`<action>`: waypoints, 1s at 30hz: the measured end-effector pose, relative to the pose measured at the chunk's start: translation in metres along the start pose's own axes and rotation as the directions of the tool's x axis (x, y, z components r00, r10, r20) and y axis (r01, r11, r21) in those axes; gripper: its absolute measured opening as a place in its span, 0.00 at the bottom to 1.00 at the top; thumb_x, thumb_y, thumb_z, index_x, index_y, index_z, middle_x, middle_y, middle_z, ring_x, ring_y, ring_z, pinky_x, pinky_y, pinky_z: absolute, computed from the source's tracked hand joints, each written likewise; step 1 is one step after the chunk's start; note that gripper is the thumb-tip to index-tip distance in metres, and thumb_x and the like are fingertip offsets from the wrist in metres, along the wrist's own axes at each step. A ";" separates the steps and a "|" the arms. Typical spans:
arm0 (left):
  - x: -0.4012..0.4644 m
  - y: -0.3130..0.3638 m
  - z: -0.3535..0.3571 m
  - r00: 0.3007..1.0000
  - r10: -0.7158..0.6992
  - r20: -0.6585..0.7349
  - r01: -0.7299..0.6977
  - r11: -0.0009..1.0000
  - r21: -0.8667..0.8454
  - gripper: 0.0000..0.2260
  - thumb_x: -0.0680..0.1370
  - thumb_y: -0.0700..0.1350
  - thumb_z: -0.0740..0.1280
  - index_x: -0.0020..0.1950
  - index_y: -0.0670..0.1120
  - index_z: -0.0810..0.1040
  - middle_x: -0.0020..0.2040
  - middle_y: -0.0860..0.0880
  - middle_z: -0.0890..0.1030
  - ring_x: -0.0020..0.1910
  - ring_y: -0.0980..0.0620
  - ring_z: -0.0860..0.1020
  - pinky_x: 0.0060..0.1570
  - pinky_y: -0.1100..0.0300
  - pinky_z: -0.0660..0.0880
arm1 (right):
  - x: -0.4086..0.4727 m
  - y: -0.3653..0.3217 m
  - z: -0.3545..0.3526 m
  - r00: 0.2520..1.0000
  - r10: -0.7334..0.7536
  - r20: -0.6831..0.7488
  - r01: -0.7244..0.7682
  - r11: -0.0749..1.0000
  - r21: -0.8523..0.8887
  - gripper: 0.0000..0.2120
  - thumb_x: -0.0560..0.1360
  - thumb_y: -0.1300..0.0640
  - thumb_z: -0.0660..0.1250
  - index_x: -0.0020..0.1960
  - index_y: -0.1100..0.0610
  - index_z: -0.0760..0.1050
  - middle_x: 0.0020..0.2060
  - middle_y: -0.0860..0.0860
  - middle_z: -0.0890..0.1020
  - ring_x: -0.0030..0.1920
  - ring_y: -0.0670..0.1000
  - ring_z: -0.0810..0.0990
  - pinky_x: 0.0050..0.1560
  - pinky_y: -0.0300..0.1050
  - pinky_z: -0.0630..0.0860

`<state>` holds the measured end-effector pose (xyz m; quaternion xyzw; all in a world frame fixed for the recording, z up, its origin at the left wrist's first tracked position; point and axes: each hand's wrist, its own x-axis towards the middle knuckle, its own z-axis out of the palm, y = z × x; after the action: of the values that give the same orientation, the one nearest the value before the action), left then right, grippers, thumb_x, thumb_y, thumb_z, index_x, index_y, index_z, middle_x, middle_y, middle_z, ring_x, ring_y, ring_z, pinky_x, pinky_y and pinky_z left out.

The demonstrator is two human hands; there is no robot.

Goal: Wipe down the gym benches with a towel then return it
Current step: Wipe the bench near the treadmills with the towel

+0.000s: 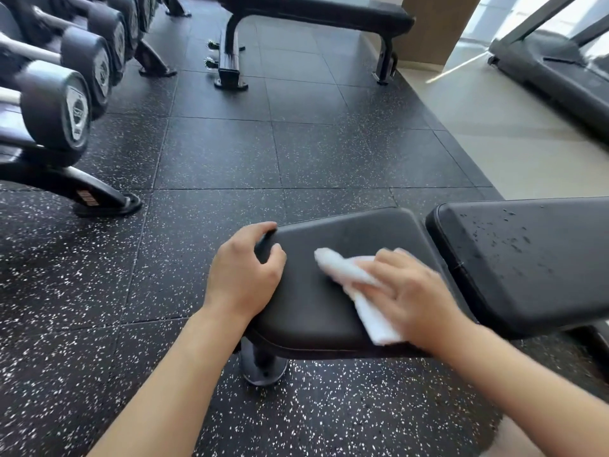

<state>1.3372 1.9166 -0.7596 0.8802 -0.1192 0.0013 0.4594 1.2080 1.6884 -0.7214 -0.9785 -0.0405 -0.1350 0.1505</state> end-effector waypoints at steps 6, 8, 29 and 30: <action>0.000 0.001 -0.001 1.000 -0.013 -0.001 0.013 1.000 0.000 0.17 0.77 0.49 0.70 0.66 0.55 0.80 0.62 0.58 0.83 0.61 0.55 0.78 0.59 0.63 0.68 | 0.095 0.034 0.012 0.940 0.327 -0.100 -0.339 0.927 -0.158 0.13 0.82 0.44 0.61 0.57 0.48 0.81 0.48 0.48 0.79 0.57 0.56 0.77 0.50 0.50 0.72; 0.000 0.002 -0.001 1.000 -0.011 -0.001 0.011 1.000 -0.001 0.17 0.77 0.49 0.69 0.66 0.55 0.80 0.62 0.57 0.83 0.61 0.54 0.79 0.60 0.61 0.70 | 0.104 0.010 0.023 0.952 0.301 -0.064 -0.307 0.937 -0.165 0.13 0.82 0.44 0.61 0.59 0.47 0.80 0.51 0.48 0.79 0.58 0.55 0.76 0.51 0.50 0.72; 0.001 -0.001 -0.002 0.999 -0.006 0.035 0.006 1.000 -0.001 0.17 0.76 0.49 0.69 0.66 0.57 0.80 0.62 0.58 0.83 0.61 0.54 0.79 0.63 0.57 0.73 | 0.038 -0.032 0.031 0.999 -0.031 -0.037 0.030 0.999 -0.030 0.10 0.80 0.46 0.66 0.57 0.48 0.81 0.44 0.45 0.77 0.47 0.51 0.75 0.46 0.50 0.74; 0.001 -0.001 -0.002 0.999 -0.008 0.038 0.008 1.000 -0.006 0.17 0.77 0.49 0.69 0.65 0.57 0.80 0.62 0.59 0.83 0.62 0.54 0.79 0.63 0.56 0.73 | 0.025 -0.036 0.029 0.995 -0.094 0.014 0.094 0.995 0.021 0.11 0.80 0.44 0.65 0.58 0.46 0.80 0.43 0.44 0.75 0.45 0.49 0.73 0.44 0.48 0.74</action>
<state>1.3382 1.9189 -0.7592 0.8792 -0.1242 -0.0174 0.4596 1.2346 1.7327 -0.7305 -0.9749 -0.0890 -0.1342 0.1535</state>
